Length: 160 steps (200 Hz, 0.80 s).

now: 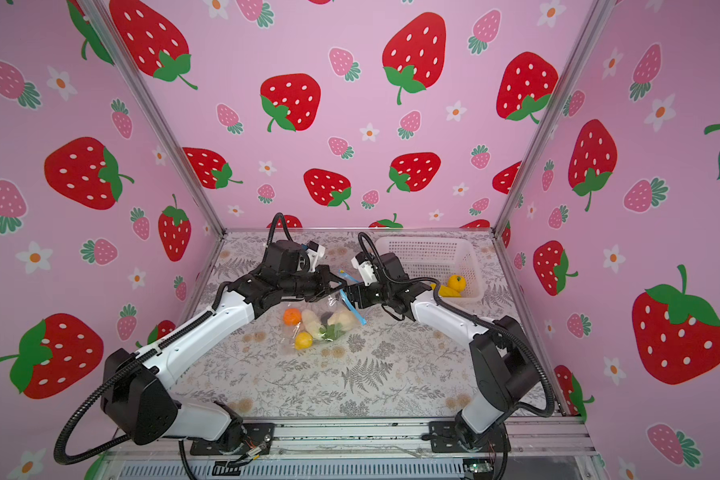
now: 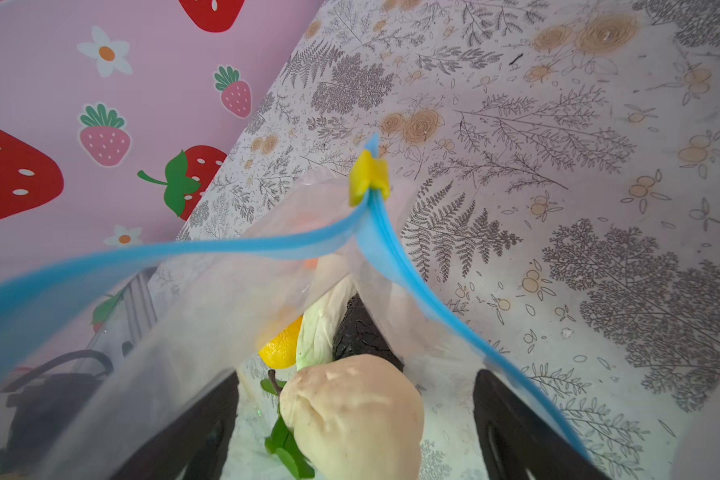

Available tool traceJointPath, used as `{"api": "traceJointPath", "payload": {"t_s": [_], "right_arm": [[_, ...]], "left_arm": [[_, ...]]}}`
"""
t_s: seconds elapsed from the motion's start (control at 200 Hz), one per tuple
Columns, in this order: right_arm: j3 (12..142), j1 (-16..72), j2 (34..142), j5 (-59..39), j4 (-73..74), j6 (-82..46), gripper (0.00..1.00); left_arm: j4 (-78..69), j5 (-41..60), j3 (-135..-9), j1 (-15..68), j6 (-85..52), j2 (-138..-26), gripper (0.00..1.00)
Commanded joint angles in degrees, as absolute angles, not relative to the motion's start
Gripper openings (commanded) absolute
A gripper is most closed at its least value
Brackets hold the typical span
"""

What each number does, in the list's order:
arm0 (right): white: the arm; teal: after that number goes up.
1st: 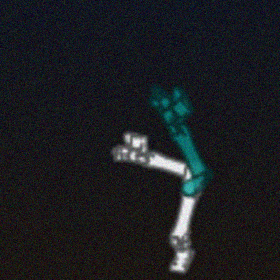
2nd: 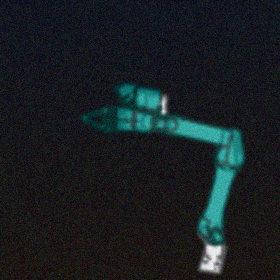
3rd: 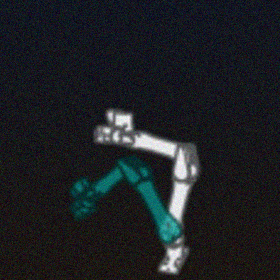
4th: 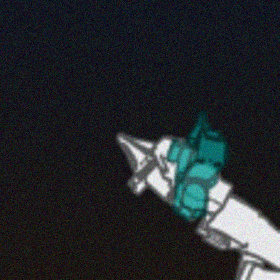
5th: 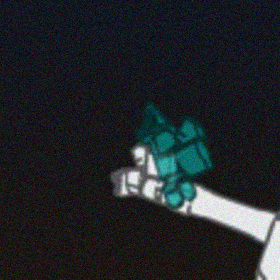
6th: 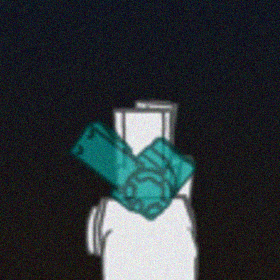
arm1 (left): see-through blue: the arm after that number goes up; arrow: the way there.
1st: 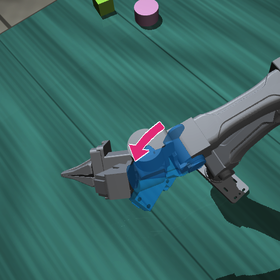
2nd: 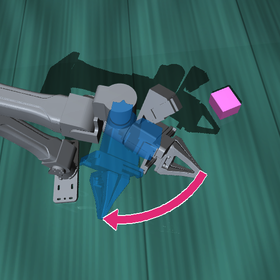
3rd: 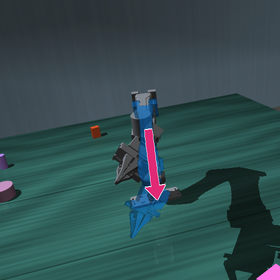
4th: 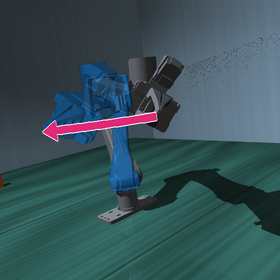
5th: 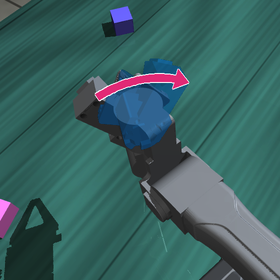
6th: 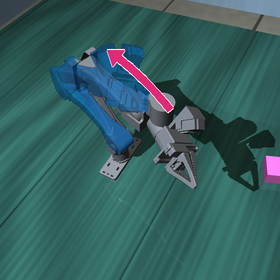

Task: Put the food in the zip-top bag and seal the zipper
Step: 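Pinch the blue zipper edge of the bag with the right gripper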

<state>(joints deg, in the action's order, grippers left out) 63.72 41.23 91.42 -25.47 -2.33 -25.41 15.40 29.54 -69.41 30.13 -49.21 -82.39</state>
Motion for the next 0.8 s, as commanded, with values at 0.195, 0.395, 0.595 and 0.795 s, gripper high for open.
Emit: {"api": "traceJointPath", "payload": {"t_s": [0.195,0.395,0.595,0.795], "right_arm": [[52.8,39.5,73.7,-15.6,-1.7,-28.3,0.85],[45.2,37.3,76.4,-22.5,7.1,-37.4,0.81],[45.3,35.6,83.5,-27.6,13.2,-40.6,0.71],[47.1,35.5,86.2,-28.9,16.0,-40.6,0.40]], "left_arm": [[16.7,31.6,-70.8,29.5,-49.5,-83.0,0.00],[18.7,30.9,-72.1,29.5,-49.3,-83.5,0.00],[22.3,30.1,-72.8,29.3,-48.2,-82.7,0.00],[22.9,30.0,-70.3,28.7,-48.6,-81.1,0.00]]}}
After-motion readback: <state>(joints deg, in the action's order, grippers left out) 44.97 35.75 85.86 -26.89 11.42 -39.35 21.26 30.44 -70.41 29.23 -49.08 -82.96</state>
